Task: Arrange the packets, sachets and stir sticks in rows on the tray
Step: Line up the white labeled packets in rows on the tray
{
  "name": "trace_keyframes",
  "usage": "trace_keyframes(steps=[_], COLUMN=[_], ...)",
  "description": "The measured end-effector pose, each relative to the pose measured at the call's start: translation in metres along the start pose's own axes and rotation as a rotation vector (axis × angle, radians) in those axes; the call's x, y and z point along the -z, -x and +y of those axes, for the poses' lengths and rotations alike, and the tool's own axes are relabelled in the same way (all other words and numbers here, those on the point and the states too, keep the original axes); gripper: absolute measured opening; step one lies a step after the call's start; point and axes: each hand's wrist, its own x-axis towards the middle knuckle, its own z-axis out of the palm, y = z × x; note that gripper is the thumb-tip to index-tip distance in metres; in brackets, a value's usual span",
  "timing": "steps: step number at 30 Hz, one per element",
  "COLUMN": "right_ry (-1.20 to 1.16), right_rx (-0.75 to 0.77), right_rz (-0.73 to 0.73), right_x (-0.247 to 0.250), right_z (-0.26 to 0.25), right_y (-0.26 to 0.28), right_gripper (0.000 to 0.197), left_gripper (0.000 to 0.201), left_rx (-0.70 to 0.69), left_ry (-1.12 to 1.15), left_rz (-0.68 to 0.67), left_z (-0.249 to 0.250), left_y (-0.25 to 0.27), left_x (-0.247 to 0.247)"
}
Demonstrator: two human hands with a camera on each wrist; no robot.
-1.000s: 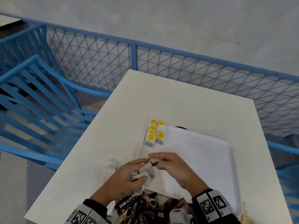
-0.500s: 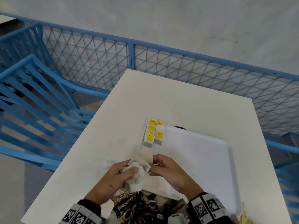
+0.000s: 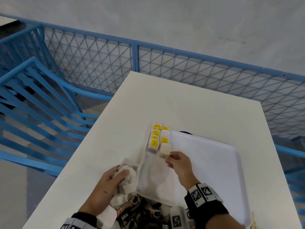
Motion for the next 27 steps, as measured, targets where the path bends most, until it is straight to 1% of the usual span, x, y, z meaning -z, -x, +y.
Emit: trace_keyframes(steps=[2,3,5,9,12,16,19,20,22,25,27], right_ry=[0.043,0.069,0.110,0.187,0.233,0.264,0.316,0.325,0.293,0.197,0.153], right_rx=[0.008,0.014,0.029,0.071,0.100,0.132,0.218,0.254,0.291,0.332,0.358], right_rz=[0.045,0.068,0.102,0.129,0.134,0.155,0.153,0.124,-0.005,-0.271,-0.398], right_x=[-0.003,-0.004,-0.008,-0.015,-0.018,-0.017,-0.017,-0.018,-0.022,-0.029,-0.032], right_z=[0.000,0.000,-0.001,0.000,0.003,0.004,0.000,-0.003,-0.009,-0.017,-0.020], right_y=[-0.009,-0.012,-0.016,-0.020,-0.022,-0.023,-0.016,-0.010,0.007,0.036,0.051], right_gripper=[0.012,0.015,0.021,0.027,0.028,0.031,0.027,0.022,0.012,0.013,0.010], left_gripper=[0.048,0.050,0.048,0.028,0.030,0.026,0.039,0.039,0.035,0.040,0.043], left_rx=[0.008,0.016,0.017,0.017,0.015,0.000,-0.006,-0.002,-0.001,-0.007,-0.006], left_ry=[-0.008,-0.011,-0.005,-0.002,0.015,0.037,0.024,0.028,0.046,0.051,0.059], left_rz=[0.013,0.023,0.029,0.028,0.021,0.016,0.005,0.008,0.010,0.019,0.034], left_z=[-0.003,-0.003,-0.005,-0.007,-0.005,-0.003,-0.003,-0.003,-0.001,0.001,0.002], left_y=[0.000,-0.001,-0.001,-0.005,-0.009,-0.012,-0.013,-0.013,-0.013,-0.013,-0.014], left_x=[0.004,0.005,0.007,0.006,0.003,-0.001,-0.003,-0.003,-0.006,-0.009,-0.009])
